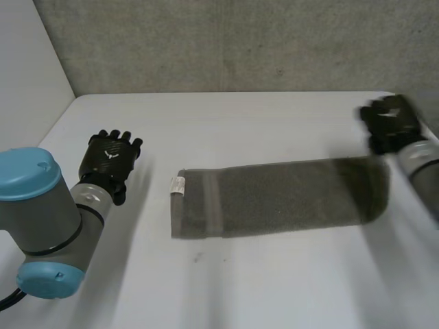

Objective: Fold the towel.

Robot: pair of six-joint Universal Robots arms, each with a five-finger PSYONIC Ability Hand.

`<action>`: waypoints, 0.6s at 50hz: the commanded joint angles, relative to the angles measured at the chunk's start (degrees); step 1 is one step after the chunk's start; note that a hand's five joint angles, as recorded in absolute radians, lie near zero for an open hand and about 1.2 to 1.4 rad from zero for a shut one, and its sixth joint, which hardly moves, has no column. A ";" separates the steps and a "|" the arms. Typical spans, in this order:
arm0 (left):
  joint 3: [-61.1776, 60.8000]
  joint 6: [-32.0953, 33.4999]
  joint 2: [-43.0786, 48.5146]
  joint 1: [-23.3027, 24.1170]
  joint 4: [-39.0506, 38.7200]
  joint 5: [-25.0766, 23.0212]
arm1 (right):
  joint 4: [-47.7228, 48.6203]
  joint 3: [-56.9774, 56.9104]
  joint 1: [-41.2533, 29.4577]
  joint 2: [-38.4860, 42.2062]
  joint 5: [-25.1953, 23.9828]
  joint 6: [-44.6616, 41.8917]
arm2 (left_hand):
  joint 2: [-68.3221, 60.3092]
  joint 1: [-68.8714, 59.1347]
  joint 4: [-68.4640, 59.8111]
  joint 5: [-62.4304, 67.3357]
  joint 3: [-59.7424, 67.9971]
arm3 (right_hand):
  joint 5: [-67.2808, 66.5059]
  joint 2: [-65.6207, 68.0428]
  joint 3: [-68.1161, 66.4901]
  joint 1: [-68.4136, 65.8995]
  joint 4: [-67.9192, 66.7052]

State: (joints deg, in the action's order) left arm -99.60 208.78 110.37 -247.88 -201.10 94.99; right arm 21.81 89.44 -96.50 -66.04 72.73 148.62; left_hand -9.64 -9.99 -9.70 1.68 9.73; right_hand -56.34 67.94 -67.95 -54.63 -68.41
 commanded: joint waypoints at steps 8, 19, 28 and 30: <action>-0.59 -0.04 -1.21 -0.50 -0.09 0.02 | 7.99 2.59 -30.22 8.37 -9.18 6.51 | -0.58 -0.23 -0.51 -1.46 0.48 | -13.66 12.06 -12.05 -25.37 -11.59; -1.12 -0.04 -1.21 -0.06 -0.09 -0.06 | 2.91 0.29 -31.21 9.01 -3.22 8.35 | -0.58 -0.23 -0.51 -1.46 0.48 | 56.34 -57.94 57.95 44.63 58.41; -1.65 -0.13 -1.12 1.95 -0.09 -0.07 | -8.25 3.45 -16.11 2.06 -1.18 15.74 | -0.58 -0.23 -0.51 -1.46 0.48 | 56.34 -57.94 57.95 44.63 58.41; -1.65 -0.22 -1.03 2.74 -0.09 -0.07 | -9.58 4.50 -14.43 1.71 -1.45 15.39 | -0.58 -0.23 -0.51 -1.46 0.48 | 56.34 -57.94 57.95 44.63 58.41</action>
State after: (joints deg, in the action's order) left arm -100.91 208.71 109.19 -247.41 -201.18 94.92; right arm 20.05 90.57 -120.71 -60.47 71.41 161.56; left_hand -9.62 -9.99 -9.70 1.68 9.73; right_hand -4.44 13.26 -12.16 -12.06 -13.34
